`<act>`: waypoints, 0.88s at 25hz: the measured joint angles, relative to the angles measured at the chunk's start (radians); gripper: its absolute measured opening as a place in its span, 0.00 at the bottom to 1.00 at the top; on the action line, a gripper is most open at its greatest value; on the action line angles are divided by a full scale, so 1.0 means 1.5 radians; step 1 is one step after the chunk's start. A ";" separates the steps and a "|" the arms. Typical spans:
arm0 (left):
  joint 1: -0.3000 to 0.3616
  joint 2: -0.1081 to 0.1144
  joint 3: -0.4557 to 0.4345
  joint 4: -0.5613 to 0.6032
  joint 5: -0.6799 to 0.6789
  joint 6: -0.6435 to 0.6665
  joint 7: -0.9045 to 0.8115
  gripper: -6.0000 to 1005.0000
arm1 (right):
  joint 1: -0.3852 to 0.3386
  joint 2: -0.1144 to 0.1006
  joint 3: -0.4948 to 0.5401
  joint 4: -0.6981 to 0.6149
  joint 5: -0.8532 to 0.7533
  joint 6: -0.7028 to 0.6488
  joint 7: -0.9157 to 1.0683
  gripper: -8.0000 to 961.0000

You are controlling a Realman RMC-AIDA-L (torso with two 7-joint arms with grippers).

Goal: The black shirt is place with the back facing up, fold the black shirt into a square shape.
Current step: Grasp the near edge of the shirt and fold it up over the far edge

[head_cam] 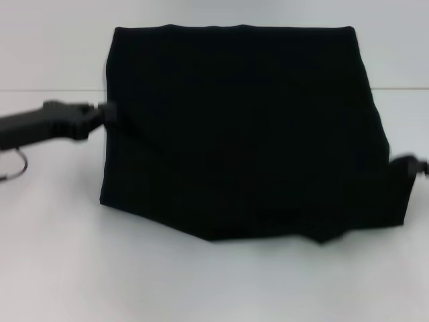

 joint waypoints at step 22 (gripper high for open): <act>-0.160 0.019 0.111 -0.130 -0.005 -0.487 -0.014 0.15 | 0.215 0.006 -0.049 0.132 0.001 0.523 0.052 0.09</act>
